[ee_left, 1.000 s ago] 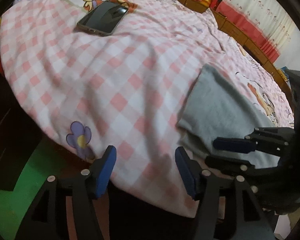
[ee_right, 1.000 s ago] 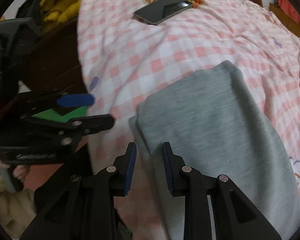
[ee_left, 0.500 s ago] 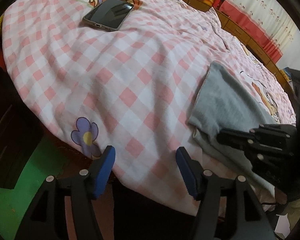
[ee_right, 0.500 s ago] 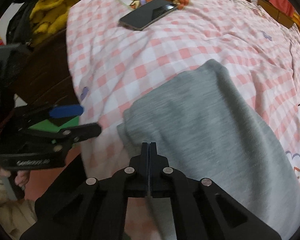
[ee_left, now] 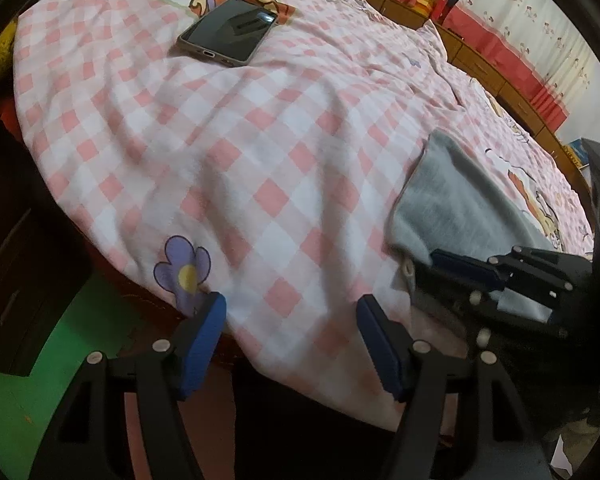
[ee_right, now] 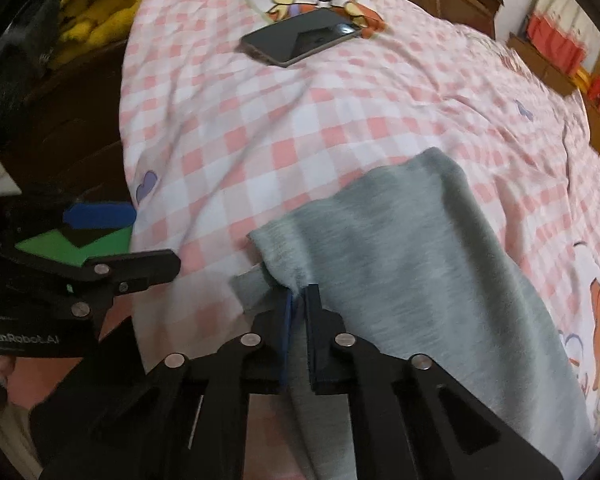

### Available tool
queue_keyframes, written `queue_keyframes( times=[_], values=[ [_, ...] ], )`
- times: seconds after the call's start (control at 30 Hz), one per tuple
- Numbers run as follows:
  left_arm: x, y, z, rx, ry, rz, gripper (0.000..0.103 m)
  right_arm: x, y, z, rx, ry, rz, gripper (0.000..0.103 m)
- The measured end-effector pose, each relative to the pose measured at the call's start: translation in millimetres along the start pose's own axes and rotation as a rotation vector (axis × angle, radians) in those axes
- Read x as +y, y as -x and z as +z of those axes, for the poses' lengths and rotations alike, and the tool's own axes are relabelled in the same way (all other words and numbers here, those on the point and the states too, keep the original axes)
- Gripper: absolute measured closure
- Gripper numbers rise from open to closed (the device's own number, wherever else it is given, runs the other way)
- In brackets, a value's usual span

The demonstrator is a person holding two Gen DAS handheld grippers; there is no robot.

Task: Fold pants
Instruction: 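Release the pants with both grippers and smooth the folded stack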

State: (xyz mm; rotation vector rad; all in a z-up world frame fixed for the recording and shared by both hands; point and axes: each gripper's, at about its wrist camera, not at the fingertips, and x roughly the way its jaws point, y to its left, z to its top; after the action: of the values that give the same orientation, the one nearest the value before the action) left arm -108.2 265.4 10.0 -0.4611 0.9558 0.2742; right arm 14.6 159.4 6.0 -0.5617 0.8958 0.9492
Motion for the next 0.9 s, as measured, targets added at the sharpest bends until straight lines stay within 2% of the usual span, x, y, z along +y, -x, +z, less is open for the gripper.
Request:
queue_keyframes(
  times=[0.17,0.3,0.4,0.43,0.5,0.57,0.7,0.9],
  values=[
    [1,1,-1,-0.005,0.000,0.002,0.032,10,17,2,0.015,0.064,0.087,0.097],
    [4,2,0,-0.012,0.006,0.006,0.032,21,1,-1,0.064,0.102,0.055,0.097],
    [5,3,0,-0.010,0.003,0.012,0.032,15,-13,-5,0.084,0.039,0.065,0.095],
    [5,5,0,-0.013,-0.001,0.014,0.032,12,-10,-5,0.076,0.006,0.081,0.094],
    [3,10,2,-0.027,-0.009,0.017,0.032,6,2,-9,0.072,-0.068,0.132,0.084],
    [0,17,5,-0.048,-0.023,0.009,0.032,1,17,-17,0.062,-0.116,0.144,0.081],
    [-23,33,16,-0.095,-0.096,-0.032,0.032,-19,57,-48,0.010,-0.206,0.083,0.077],
    [-78,41,28,-0.111,-0.198,-0.119,0.032,-90,128,-128,-0.052,-0.480,-0.076,0.073]
  ],
)
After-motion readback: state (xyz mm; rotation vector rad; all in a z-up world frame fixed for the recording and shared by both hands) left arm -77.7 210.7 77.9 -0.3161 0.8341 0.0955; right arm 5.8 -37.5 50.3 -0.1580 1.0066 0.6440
